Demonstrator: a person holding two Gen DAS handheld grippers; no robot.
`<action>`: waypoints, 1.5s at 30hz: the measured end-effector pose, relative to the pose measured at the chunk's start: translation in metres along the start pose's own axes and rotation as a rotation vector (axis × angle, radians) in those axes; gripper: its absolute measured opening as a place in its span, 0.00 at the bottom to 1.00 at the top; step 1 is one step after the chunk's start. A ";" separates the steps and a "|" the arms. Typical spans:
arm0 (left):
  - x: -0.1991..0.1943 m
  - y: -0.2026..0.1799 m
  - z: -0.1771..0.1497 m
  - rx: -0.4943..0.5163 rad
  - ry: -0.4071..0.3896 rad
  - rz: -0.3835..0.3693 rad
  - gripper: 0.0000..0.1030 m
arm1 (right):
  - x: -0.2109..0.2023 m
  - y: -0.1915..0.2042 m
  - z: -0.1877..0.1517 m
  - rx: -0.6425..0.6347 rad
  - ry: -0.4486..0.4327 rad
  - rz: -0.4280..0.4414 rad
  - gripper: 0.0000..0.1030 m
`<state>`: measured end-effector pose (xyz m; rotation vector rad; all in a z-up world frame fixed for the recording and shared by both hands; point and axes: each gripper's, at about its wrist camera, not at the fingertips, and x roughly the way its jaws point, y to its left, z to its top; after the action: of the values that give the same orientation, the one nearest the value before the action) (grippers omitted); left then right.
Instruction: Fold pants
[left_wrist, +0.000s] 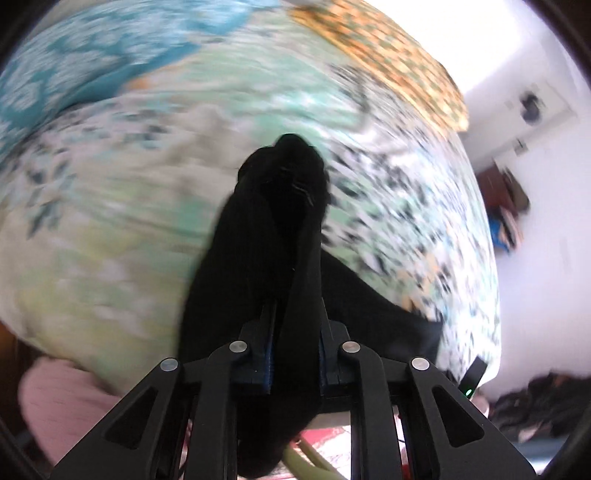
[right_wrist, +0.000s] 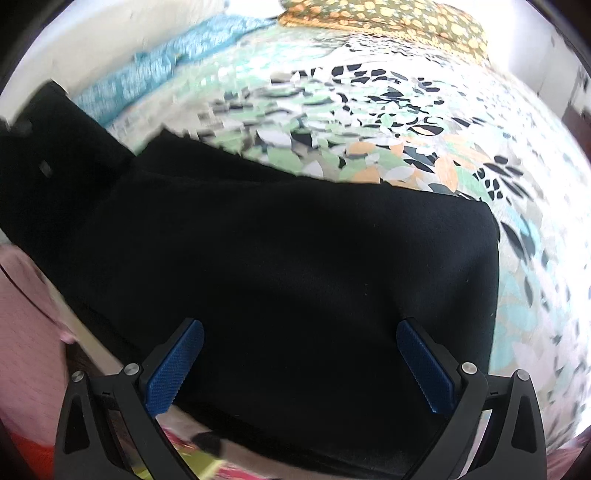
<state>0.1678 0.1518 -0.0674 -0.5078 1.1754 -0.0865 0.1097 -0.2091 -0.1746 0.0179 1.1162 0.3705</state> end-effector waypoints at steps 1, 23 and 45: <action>0.018 -0.024 -0.010 0.045 0.012 -0.007 0.13 | -0.005 -0.001 0.000 0.015 -0.020 0.018 1.00; 0.010 0.017 -0.058 0.119 -0.365 0.253 0.71 | -0.012 0.059 0.015 -0.051 -0.080 0.651 0.98; 0.044 0.045 -0.065 0.050 -0.342 0.382 0.70 | 0.044 0.061 0.025 0.106 0.186 0.816 0.76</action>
<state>0.1184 0.1552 -0.1431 -0.2346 0.9133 0.2897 0.1316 -0.1344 -0.1895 0.5543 1.2792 1.0541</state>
